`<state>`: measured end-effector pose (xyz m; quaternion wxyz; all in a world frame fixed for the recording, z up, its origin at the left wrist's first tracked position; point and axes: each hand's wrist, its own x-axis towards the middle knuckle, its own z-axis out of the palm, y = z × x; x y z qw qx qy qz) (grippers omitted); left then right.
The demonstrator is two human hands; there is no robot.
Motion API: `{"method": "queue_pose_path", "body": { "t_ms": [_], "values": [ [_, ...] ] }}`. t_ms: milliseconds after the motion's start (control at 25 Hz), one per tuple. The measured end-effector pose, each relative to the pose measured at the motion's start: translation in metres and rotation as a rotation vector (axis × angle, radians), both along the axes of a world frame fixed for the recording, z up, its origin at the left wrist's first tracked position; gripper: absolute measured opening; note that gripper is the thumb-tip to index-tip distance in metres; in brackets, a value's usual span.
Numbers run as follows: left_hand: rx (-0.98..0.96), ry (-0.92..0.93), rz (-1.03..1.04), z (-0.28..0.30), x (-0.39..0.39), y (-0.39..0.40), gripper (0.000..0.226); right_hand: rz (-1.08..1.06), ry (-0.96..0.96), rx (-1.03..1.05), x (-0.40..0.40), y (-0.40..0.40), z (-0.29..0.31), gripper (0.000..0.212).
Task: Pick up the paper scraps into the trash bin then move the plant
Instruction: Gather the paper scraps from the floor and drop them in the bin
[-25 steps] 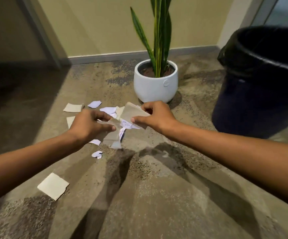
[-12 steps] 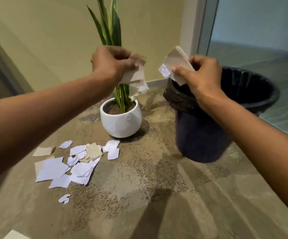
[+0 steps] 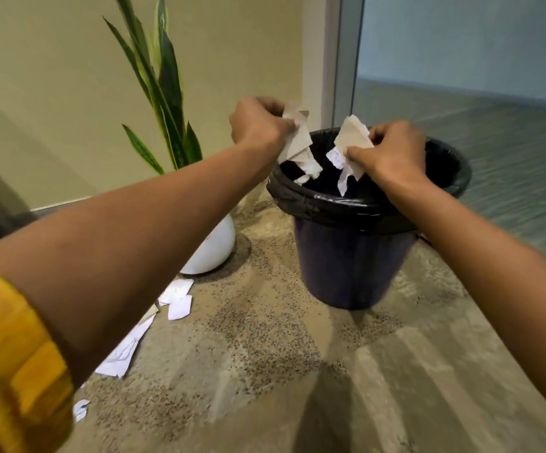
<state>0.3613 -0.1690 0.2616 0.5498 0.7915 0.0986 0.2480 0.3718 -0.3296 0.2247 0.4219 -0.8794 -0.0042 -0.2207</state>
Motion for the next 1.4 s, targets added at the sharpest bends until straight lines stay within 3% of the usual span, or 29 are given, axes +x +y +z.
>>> {"method": "queue_pose_path", "body": {
  "t_ms": [240, 520, 880, 1040, 1240, 1400],
  "values": [
    [0.106, 0.072, -0.066, -0.007, -0.009, -0.01, 0.019, 0.076, 0.045, 0.006, -0.006, 0.007, -0.002, 0.015],
    [0.197, 0.113, -0.146, -0.008, -0.058, 0.038, 0.018, 0.381, -0.053, -0.017, -0.039, 0.073, 0.0, 0.01],
    [0.172, 0.38, -0.075, -0.093, -0.176, 0.19, 0.009, 0.959, 0.076, -0.427, -0.109, 0.204, -0.057, 0.007],
    [0.335, 0.544, -0.03, -0.133, -0.221, 0.259, 0.011, 1.089, 0.09, -0.54, -0.126, 0.251, -0.093, 0.007],
    [0.885, 1.109, -0.248, -0.183, -0.269, 0.329, 0.058, 1.145, 0.178, -0.634, -0.138, 0.292, -0.144, 0.008],
    [0.994, 1.332, -0.398, -0.228, -0.305, 0.357, 0.084, 1.12, 0.306, -0.681, -0.129, 0.319, -0.171, 0.005]
  ]
}}
